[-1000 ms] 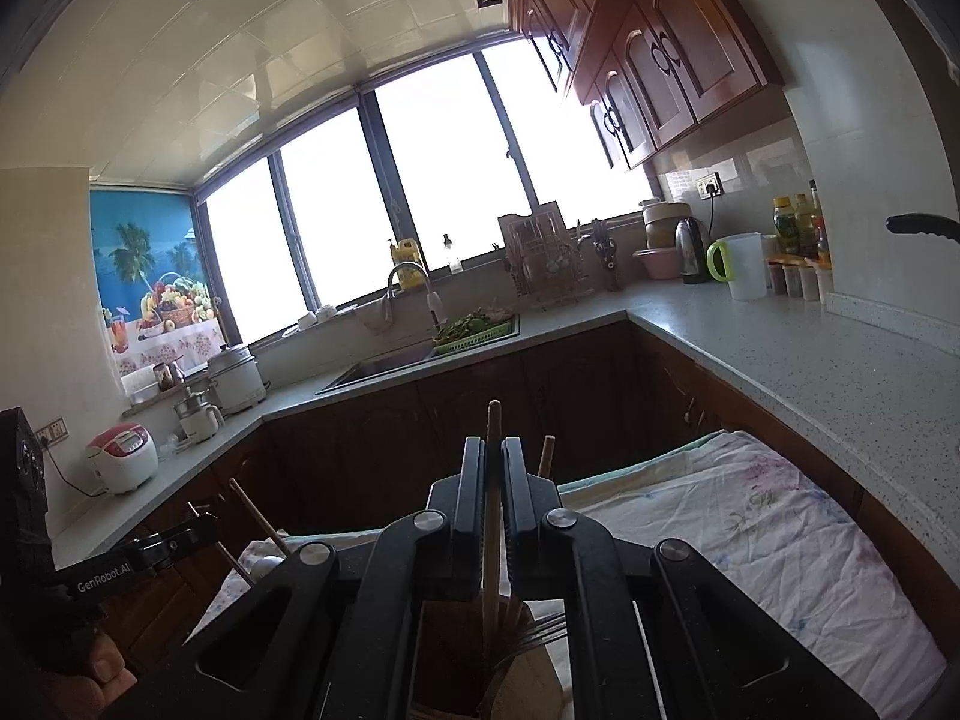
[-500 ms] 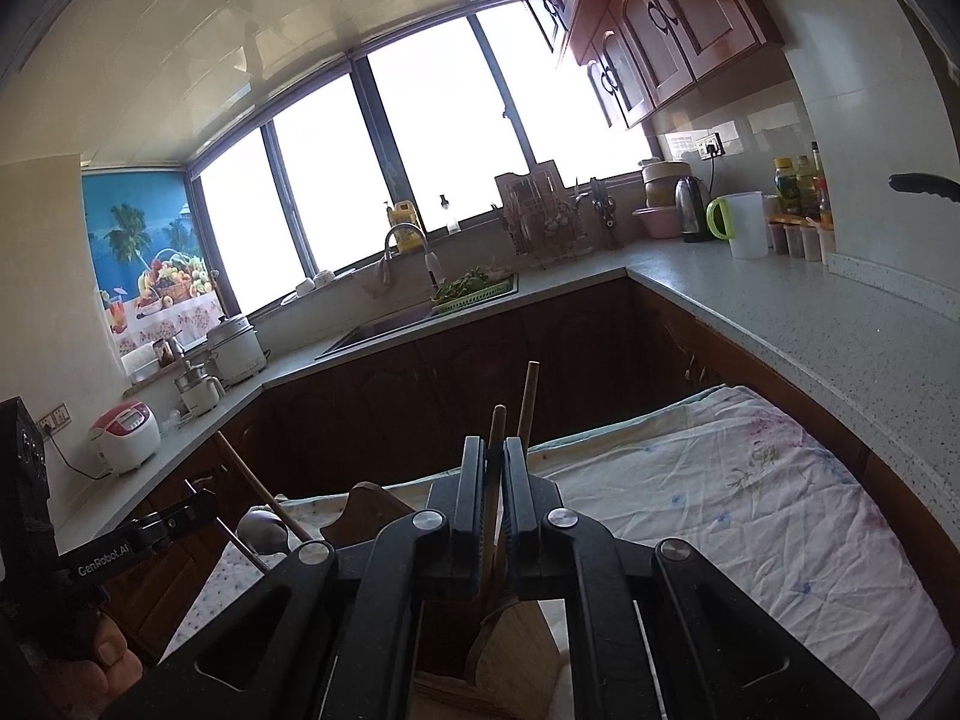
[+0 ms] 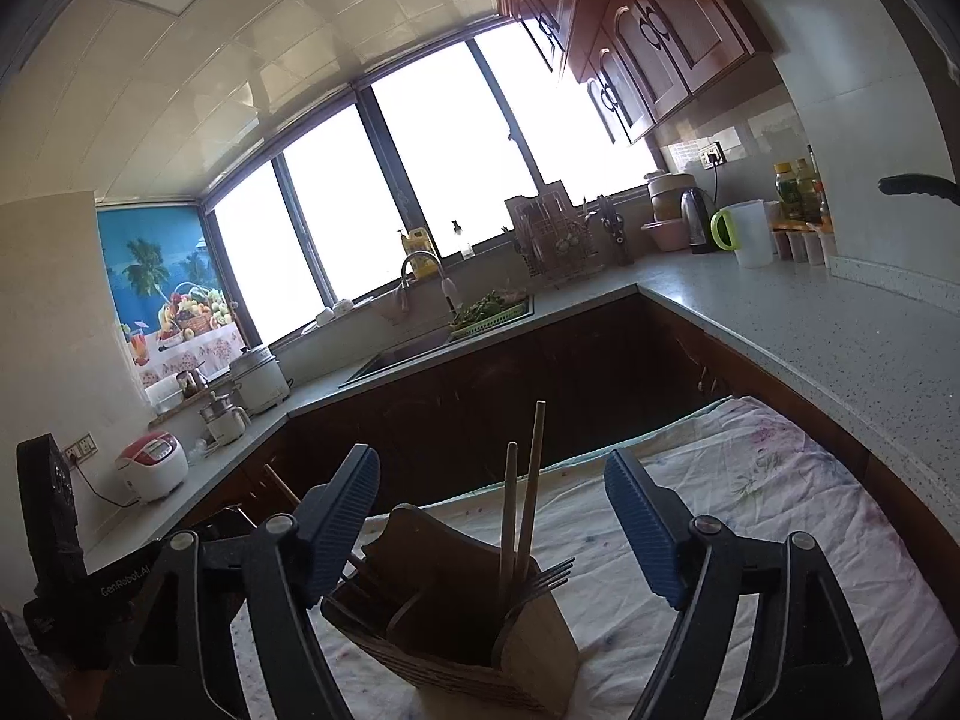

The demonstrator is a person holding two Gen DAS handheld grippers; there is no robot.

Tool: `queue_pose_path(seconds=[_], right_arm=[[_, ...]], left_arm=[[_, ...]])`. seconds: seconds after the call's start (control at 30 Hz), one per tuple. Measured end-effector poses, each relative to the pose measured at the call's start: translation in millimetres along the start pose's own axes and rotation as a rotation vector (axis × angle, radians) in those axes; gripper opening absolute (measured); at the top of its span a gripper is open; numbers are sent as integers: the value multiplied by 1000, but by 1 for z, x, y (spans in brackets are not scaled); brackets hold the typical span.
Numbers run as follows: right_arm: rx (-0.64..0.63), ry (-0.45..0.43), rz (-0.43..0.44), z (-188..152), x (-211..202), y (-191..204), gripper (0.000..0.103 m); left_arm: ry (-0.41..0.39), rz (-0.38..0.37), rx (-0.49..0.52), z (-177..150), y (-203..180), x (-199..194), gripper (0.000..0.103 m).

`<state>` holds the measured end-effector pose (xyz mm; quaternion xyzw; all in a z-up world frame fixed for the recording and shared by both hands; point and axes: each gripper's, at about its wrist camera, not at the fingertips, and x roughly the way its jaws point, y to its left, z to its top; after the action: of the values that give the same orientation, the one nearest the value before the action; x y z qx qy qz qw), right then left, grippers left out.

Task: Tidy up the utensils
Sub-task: 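Move both tools back down toward the chopsticks beside the fork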

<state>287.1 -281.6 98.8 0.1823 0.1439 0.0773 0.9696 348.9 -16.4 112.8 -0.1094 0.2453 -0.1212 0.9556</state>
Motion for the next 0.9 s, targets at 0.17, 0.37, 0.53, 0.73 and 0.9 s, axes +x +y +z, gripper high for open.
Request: queue_pose_path(seconds=[0.17, 0.37, 0.53, 0.73, 0.9], right_arm=[[9, 13, 15, -7, -16, -2, 100], [36, 48, 13, -21, -38, -7, 100], [31, 93, -8, -40, -57, -14, 102], [41, 166, -47, -72, -78, -29, 102], [60, 235, -70, -99, -89, -40, 102]], left_arm=[[4, 24, -26, -12, 11, -14, 85], [54, 43, -54, -32, 25, -26, 87], [95, 59, -47, -57, 32, -40, 87], [170, 84, -79, -96, 44, -54, 88], [221, 88, -86, -128, 48, -62, 88]])
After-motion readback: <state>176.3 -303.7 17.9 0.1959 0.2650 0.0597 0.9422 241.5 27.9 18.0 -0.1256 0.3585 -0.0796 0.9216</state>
